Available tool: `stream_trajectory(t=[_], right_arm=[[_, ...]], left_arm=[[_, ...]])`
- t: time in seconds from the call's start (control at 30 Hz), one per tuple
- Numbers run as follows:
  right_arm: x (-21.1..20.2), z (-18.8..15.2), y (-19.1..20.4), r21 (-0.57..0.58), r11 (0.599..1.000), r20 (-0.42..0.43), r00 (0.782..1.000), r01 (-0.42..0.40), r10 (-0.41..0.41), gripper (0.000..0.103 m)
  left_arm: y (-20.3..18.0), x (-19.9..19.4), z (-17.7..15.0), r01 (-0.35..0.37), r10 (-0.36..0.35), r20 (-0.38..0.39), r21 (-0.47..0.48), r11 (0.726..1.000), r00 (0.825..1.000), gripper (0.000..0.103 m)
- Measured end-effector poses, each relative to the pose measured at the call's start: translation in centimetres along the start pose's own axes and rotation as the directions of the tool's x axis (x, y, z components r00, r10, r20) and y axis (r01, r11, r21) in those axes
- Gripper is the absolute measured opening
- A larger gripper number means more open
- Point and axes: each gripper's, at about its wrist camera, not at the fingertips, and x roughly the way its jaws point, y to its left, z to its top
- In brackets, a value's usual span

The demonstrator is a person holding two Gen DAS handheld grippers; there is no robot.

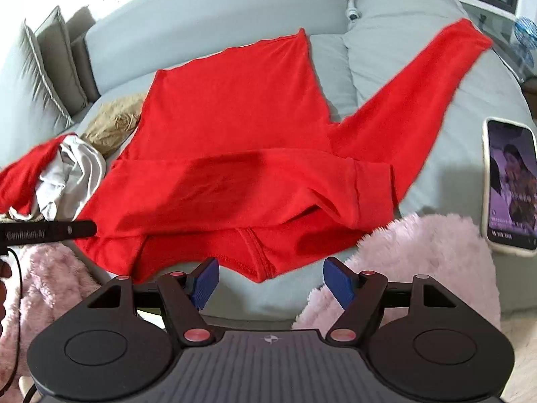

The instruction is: Fold clothes

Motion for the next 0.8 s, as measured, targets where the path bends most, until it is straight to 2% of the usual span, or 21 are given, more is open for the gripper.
stream_trajectory(t=[0.13, 0.37, 0.47, 0.57, 0.67, 0.8], right_arm=[[0.4, 0.2, 0.9, -0.026, 1.000, 0.000, 1.000, -0.001, 0.001, 0.071], [0.9, 0.2, 0.3, -0.021, 1.000, -0.006, 1.000, 0.005, -0.005, 0.071], [0.8, 0.5, -0.7, -0.017, 1.000, 0.020, 1.000, 0.009, -0.009, 0.070], [0.4, 1.4, -2.6, -0.014, 0.999, 0.084, 0.995, 0.046, -0.045, 0.063], [0.9, 2.7, -5.2, 0.019, 0.997, 0.111, 0.991, 0.079, -0.080, 0.051], [2.5, 4.4, -8.5, 0.082, 0.992, 0.081, 0.991, 0.101, -0.107, 0.050]], left_arm=[[0.0, 0.5, -0.2, -0.021, 0.021, 0.019, 0.030, 0.999, 1.000, 0.060], [1.5, 1.1, -0.9, -0.014, 0.014, 0.012, -0.016, 1.000, 1.000, 0.061], [1.4, 1.0, -1.1, -0.017, 0.017, 0.011, -0.010, 1.000, 1.000, 0.061], [1.5, 1.0, -1.1, -0.014, 0.014, 0.011, -0.012, 1.000, 1.000, 0.061], [1.5, 1.0, -1.0, -0.012, 0.013, 0.007, -0.017, 1.000, 1.000, 0.061], [1.4, 1.0, -1.1, -0.020, 0.020, -0.001, -0.009, 1.000, 1.000, 0.061]])
